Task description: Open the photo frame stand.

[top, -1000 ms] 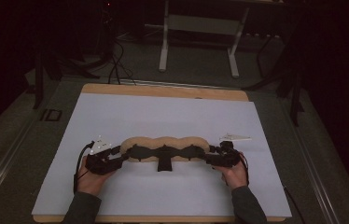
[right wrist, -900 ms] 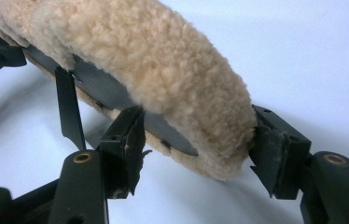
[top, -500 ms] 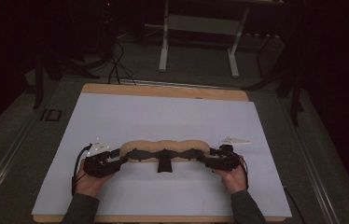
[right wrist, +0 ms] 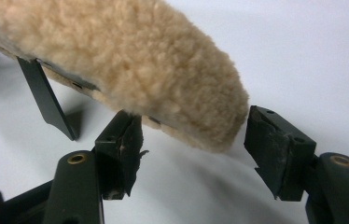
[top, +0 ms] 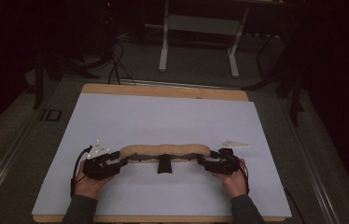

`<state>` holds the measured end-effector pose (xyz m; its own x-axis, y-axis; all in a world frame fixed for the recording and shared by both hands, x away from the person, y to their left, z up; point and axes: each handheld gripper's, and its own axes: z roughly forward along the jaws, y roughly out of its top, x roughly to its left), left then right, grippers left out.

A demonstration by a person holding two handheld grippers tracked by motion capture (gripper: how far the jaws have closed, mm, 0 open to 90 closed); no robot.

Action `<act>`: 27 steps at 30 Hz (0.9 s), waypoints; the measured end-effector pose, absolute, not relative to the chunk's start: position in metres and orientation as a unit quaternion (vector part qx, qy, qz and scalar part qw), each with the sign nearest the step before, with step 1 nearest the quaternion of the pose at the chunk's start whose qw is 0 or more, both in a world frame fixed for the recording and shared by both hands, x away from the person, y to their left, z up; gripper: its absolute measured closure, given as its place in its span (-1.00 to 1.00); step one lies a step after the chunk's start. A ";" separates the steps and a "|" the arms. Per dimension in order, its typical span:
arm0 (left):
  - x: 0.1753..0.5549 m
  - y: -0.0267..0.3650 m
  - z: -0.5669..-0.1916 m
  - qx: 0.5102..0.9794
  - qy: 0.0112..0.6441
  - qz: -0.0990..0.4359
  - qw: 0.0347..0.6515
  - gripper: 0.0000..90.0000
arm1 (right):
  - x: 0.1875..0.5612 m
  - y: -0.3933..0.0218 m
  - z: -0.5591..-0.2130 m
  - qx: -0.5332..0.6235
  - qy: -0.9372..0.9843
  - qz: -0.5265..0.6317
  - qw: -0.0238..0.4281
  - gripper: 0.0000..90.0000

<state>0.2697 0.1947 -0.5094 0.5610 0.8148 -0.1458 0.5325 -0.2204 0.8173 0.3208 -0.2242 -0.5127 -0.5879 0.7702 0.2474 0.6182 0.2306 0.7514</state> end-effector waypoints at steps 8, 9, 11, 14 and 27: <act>0.268 0.196 -0.509 0.766 0.437 0.159 0.443 0.24 | 0.319 -0.226 -0.513 0.444 0.785 0.420 0.097 -0.21; 0.268 0.196 -0.509 0.766 0.439 0.160 0.442 0.24 | 0.319 -0.226 -0.513 0.444 0.785 0.420 0.097 -0.21; 0.267 0.197 -0.509 0.766 0.439 0.159 0.442 0.23 | 0.319 -0.227 -0.512 0.446 0.784 0.420 0.097 -0.21; 0.267 0.199 -0.509 0.766 0.439 0.160 0.441 0.22 | 0.318 -0.228 -0.512 0.447 0.784 0.420 0.098 -0.22; 0.268 0.220 -0.506 0.772 0.431 0.130 0.449 0.13 | 0.316 -0.229 -0.510 0.442 0.791 0.412 0.091 -0.26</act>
